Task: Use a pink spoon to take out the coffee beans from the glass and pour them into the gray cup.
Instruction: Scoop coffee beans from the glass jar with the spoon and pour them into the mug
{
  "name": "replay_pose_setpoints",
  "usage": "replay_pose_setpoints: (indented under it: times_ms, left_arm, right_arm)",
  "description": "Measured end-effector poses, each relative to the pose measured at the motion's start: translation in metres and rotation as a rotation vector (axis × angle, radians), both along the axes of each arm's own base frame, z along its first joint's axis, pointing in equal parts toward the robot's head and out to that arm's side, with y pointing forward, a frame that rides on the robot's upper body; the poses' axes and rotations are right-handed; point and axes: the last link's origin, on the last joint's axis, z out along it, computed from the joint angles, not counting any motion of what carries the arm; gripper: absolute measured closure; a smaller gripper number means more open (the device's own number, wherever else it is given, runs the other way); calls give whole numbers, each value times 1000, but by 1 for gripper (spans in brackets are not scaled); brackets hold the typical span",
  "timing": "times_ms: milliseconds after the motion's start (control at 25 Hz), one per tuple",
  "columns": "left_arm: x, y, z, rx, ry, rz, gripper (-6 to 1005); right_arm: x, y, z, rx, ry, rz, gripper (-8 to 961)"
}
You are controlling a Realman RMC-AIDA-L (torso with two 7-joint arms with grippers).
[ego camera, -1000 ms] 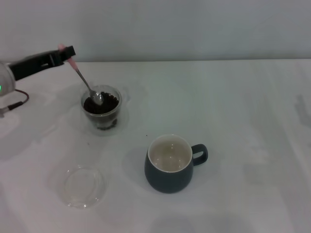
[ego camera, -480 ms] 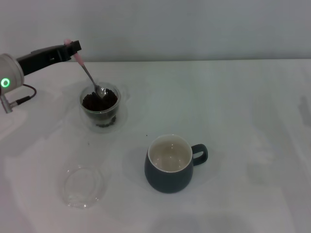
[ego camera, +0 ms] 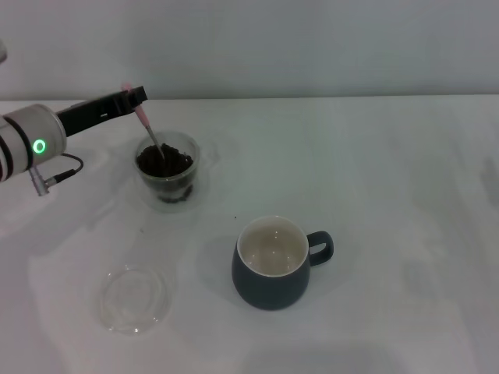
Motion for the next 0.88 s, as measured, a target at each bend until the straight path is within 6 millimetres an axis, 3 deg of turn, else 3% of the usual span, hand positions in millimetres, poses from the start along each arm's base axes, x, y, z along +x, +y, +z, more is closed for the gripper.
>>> replay_pose_setpoints:
  times_ms: [880]
  left_arm:
    - [-32,-16,21,-24,-298,245,872]
  right_arm:
    - [13,-5,4,-10,-15,-54,215]
